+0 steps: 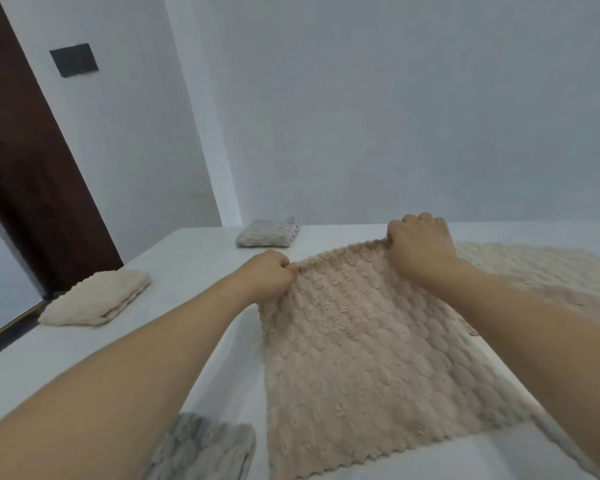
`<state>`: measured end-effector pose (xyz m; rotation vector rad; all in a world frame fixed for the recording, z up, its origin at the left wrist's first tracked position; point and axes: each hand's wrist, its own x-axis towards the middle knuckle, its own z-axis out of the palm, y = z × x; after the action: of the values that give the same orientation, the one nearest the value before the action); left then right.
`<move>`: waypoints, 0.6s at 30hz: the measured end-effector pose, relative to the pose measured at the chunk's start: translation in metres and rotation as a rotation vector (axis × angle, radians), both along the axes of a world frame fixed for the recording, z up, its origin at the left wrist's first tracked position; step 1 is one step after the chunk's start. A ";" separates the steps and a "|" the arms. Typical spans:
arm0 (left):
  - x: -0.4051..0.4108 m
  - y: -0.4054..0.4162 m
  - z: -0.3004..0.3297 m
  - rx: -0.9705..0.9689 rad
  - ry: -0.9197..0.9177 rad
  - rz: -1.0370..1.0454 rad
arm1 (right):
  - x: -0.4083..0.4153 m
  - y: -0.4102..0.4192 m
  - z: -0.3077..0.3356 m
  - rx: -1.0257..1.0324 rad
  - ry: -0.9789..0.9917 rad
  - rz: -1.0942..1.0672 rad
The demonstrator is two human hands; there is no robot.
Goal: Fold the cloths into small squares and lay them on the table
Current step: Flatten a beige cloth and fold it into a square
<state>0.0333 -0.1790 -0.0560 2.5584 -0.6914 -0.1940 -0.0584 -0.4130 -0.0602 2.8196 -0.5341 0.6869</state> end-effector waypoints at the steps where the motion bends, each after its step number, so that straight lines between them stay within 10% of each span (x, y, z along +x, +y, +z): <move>1: 0.011 -0.003 -0.007 0.029 -0.033 0.023 | 0.013 -0.004 -0.009 0.017 0.005 0.006; 8: 0.037 -0.036 -0.034 0.106 -0.702 0.062 | 0.063 -0.002 -0.027 0.182 -0.160 0.135; 13: 0.036 -0.061 -0.078 0.158 -0.317 -0.123 | 0.068 0.016 -0.065 0.452 0.349 0.352; 18: 0.036 -0.061 -0.086 0.293 -0.191 -0.090 | 0.072 0.008 -0.080 0.377 0.441 0.278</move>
<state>0.0693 -0.2398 -0.1422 2.8535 -0.9098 -0.0858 0.0134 -0.4051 -0.1405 3.2918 -0.2094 -0.0220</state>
